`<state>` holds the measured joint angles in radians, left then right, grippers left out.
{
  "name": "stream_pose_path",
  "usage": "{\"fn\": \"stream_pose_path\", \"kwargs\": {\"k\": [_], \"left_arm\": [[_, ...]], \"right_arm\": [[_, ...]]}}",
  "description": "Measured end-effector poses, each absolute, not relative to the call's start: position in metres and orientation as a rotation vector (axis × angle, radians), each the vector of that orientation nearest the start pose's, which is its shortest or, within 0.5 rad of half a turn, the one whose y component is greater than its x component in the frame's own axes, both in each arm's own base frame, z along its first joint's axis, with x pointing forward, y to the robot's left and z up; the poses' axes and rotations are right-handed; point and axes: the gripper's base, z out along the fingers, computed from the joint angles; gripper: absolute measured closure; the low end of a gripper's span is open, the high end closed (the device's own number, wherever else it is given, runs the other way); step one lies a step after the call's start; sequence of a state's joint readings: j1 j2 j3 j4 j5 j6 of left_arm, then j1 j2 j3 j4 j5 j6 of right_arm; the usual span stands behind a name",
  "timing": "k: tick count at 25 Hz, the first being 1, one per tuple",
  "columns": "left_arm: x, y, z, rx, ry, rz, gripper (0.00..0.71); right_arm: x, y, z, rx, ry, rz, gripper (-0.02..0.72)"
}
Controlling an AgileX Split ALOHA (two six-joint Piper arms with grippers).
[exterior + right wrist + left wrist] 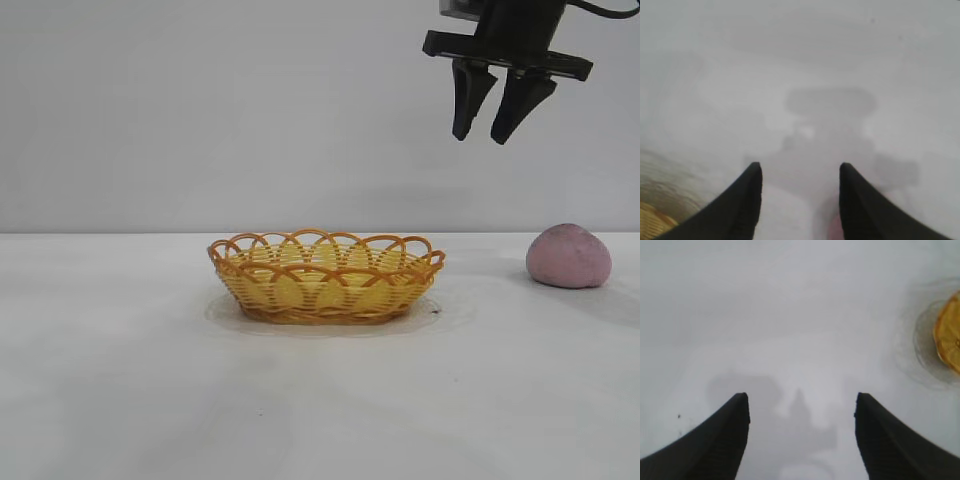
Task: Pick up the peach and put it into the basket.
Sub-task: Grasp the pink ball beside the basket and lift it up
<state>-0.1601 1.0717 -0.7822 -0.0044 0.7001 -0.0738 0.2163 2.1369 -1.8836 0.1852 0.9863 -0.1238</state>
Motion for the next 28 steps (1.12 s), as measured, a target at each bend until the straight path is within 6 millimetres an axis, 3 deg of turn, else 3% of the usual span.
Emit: {"fn": "stream_pose_path", "kwargs": {"k": [6, 12, 21, 28], "left_arm": [[0.118, -0.019, 0.300, 0.103, 2.439, -0.110, 0.256], [0.062, -0.010, 0.296, 0.102, 2.404, -0.112, 0.256], [0.015, 0.001, 0.275, 0.100, 2.386, -0.053, 0.256], [-0.005, 0.004, 0.269, 0.154, 2.144, -0.057, 0.256]], "right_arm": [[0.457, 0.115, 0.238, -0.392, 2.706, 0.261, 0.367], [0.456, 0.114, 0.238, -0.400, 2.719, 0.257, 0.367], [0.454, 0.112, 0.237, -0.424, 2.745, 0.217, 0.367], [0.452, 0.110, 0.236, -0.438, 2.765, 0.194, 0.367]]}}
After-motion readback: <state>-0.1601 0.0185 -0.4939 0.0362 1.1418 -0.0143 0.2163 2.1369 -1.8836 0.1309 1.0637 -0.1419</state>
